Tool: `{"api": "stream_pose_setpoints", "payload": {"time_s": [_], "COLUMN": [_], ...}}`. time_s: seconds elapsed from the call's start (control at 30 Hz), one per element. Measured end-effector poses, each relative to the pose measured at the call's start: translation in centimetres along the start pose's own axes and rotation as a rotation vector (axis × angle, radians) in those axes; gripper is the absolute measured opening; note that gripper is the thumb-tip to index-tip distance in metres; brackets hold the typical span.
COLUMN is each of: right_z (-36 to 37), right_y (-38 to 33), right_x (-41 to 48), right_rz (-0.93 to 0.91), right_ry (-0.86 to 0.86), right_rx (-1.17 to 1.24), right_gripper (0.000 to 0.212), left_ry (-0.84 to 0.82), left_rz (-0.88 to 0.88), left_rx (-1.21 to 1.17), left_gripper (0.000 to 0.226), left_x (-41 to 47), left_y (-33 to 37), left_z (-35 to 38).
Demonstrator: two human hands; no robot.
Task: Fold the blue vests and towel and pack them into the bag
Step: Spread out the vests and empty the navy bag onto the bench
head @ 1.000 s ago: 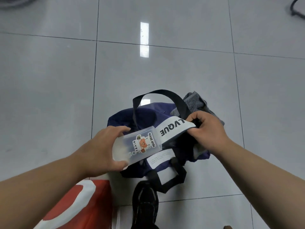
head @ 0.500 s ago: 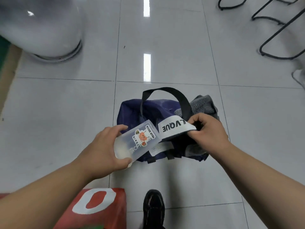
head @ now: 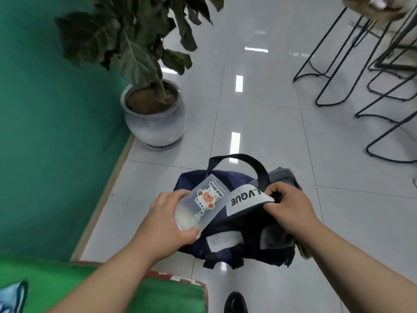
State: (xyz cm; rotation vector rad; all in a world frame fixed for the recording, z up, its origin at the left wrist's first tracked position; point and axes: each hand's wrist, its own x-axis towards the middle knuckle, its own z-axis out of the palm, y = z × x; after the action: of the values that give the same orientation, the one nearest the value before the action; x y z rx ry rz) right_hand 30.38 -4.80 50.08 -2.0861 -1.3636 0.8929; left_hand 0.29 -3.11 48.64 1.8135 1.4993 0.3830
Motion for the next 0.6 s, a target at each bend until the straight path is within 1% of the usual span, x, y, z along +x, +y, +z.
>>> {"api": "stream_pose_setpoints", "payload": {"time_s": [0.2,0.37,0.53,0.6], "right_z": [-3.3,-4.3,-3.4,-2.8], "right_y": [-9.9,-17.6,-22.6,-24.1], "right_x": [-5.7,-11.3,-16.4,-18.2], "right_rz": [-0.079,-0.191,-0.313,-0.356], "right_ry": [-0.014,-0.052,-0.109,-0.14], "right_rx": [-0.006,0.012,-0.008,-0.017], "right_gripper": [0.013,0.007,0.01,0.009], "left_ry": [0.153,0.323,0.492,0.55], "left_rz": [-0.07,-0.147,-0.21,-0.265], "left_rx": [-0.062,-0.083,-0.146,-0.171], "left_gripper": [0.072,0.081,0.073,0.071], "left_x": [-8.8,-17.5,-26.2,-29.6], "left_y": [3.4,3.9,3.3,2.8], "left_z": [-8.0,-12.6,-14.9,-15.0]}}
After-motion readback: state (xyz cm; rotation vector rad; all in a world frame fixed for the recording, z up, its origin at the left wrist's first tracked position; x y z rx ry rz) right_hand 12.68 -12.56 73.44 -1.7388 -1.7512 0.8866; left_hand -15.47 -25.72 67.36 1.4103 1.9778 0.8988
